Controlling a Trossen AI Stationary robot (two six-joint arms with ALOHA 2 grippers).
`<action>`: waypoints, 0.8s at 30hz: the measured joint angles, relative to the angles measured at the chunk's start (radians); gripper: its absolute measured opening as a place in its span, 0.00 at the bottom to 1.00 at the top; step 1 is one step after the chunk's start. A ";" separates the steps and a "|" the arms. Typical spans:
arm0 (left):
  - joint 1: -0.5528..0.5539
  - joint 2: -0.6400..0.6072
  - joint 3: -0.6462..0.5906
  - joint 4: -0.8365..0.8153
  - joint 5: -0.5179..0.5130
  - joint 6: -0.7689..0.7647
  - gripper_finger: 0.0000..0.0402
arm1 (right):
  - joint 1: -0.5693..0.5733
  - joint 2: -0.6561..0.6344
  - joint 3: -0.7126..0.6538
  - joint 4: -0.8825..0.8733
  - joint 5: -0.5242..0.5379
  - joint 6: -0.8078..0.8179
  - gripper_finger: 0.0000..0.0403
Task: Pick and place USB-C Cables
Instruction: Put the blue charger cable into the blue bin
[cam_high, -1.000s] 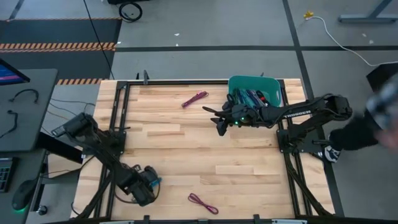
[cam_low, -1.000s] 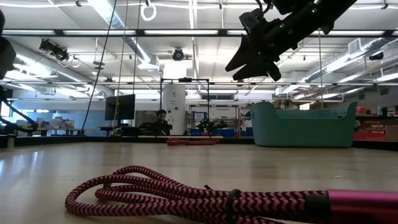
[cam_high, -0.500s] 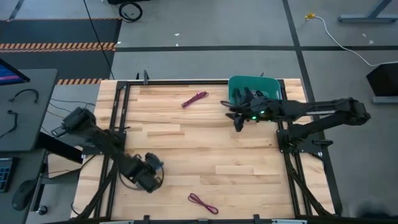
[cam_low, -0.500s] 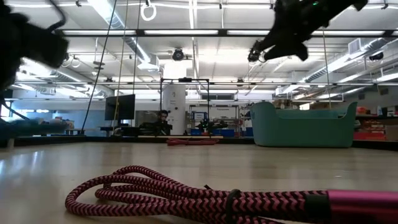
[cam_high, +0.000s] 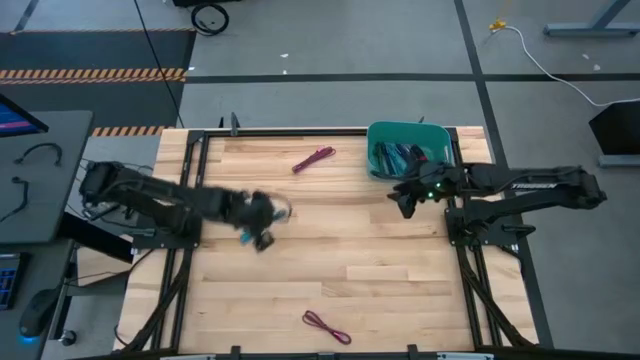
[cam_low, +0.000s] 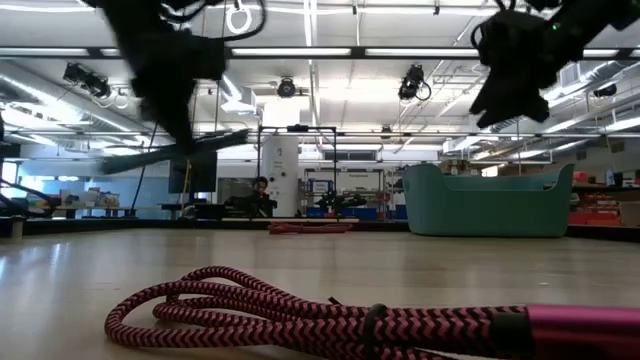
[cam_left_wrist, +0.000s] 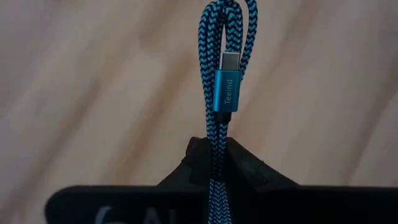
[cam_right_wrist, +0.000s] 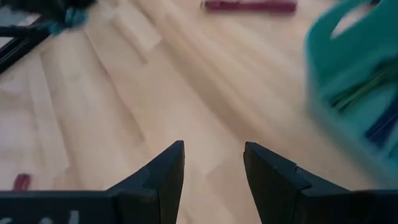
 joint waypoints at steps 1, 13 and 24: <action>0.050 -0.004 0.000 0.066 0.017 0.053 0.06 | 0.005 0.001 -0.029 0.033 -0.014 0.027 0.43; 0.366 0.074 0.001 1.116 0.351 0.113 0.06 | 0.053 0.061 -0.313 1.136 0.088 0.193 0.43; 0.380 0.097 0.001 1.282 0.387 0.055 0.07 | -0.037 0.237 -0.049 1.158 0.099 -0.087 0.56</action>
